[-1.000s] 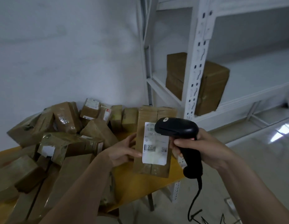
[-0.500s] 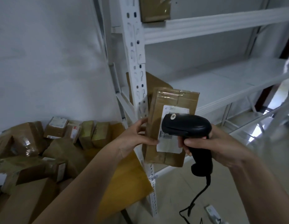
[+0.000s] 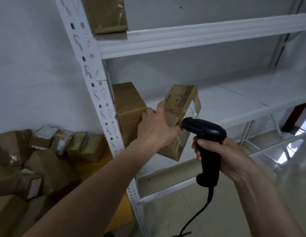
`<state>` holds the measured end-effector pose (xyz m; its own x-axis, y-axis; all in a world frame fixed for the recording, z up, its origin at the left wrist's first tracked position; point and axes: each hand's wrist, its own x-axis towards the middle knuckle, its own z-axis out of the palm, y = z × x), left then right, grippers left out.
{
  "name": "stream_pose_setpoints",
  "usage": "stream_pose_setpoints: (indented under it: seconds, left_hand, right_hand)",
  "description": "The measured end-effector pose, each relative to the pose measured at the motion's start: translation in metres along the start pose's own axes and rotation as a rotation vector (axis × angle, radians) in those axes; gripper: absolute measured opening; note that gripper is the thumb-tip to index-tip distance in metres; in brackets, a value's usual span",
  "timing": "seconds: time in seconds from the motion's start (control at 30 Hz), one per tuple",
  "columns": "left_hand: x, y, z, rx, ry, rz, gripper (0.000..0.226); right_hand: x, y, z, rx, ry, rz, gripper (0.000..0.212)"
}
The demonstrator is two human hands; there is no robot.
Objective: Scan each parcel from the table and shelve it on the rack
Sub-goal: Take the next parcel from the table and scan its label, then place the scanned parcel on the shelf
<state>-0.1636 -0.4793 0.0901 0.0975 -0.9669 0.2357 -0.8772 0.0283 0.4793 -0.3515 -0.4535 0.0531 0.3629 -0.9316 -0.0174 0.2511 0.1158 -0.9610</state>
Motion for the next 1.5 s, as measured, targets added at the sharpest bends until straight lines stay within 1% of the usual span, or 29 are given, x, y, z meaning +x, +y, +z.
stream_pose_setpoints:
  seconds: [0.03,0.13,0.23,0.33,0.43,0.5,0.53,0.6,0.67,0.7,0.73,0.8,0.83,0.87,0.97,1.13,1.2,1.3,1.5]
  left_hand:
    - [0.005,0.007,0.003,0.066,0.015,-0.002,0.083]
    - [0.02,0.025,0.011,0.161,0.066,-0.068,0.07]
    - [0.034,0.038,0.019,0.286,0.095,-0.123,0.064]
    - [0.047,0.042,0.026,0.34,0.022,-0.214,0.062]
    - [0.052,0.038,0.032,0.364,-0.083,-0.299,0.064]
    - [0.052,0.037,0.036,0.391,-0.12,-0.322,0.067]
    - [0.052,0.037,0.038,0.415,-0.118,-0.31,0.067]
    - [0.051,0.04,0.039,0.489,-0.061,-0.226,0.067]
    - [0.046,0.04,0.038,0.54,-0.006,-0.06,0.073]
    - [0.043,0.038,0.036,0.53,-0.032,0.035,0.078]
    - [0.041,0.034,0.034,0.493,-0.104,0.109,0.086]
    - [0.036,0.024,0.027,0.439,-0.306,0.164,0.107]
    - [0.035,0.019,0.025,0.464,-0.373,0.186,0.116]
    - [0.036,0.013,0.024,0.506,-0.398,0.208,0.12]
    - [0.041,0.006,0.029,0.576,-0.323,0.21,0.112]
    - [0.05,0.022,0.053,0.743,-0.186,0.055,0.093]
    - [0.055,0.022,0.061,0.744,-0.127,0.029,0.079]
    - [0.061,0.014,0.067,0.694,-0.02,0.069,0.059]
    - [0.07,0.001,0.063,0.656,0.028,0.051,0.06]
  right_hand:
    - [0.005,0.0,-0.006,0.028,0.031,0.01,0.019]
    - [0.019,0.001,-0.018,0.082,0.092,0.043,0.023]
    - [0.032,0.001,-0.024,0.102,0.127,0.072,0.017]
    - [0.043,0.002,-0.029,0.097,0.188,0.077,0.01]
    - [0.049,0.002,-0.032,0.094,0.231,0.074,0.011]
    - [0.051,0.004,-0.034,0.084,0.251,0.071,0.012]
    - [0.051,0.005,-0.036,0.077,0.258,0.07,0.012]
    - [0.054,0.006,-0.039,0.073,0.271,0.07,0.012]
    - [0.056,0.006,-0.042,0.081,0.284,0.072,0.01]
    - [0.057,0.006,-0.043,0.086,0.292,0.075,0.009]
    - [0.059,0.006,-0.045,0.09,0.299,0.077,0.008]
    - [0.062,0.007,-0.047,0.086,0.302,0.079,0.009]
    - [0.064,0.007,-0.047,0.079,0.297,0.081,0.01]
    - [0.065,0.007,-0.046,0.072,0.29,0.083,0.011]
    - [0.07,0.008,-0.042,0.069,0.258,0.09,0.011]
    - [0.075,0.008,-0.037,0.058,0.217,0.091,0.011]
    - [0.075,0.008,-0.037,0.048,0.208,0.092,0.01]
    - [0.075,0.008,-0.037,0.036,0.192,0.095,0.009]
    - [0.074,0.01,-0.031,0.023,0.169,0.118,0.012]
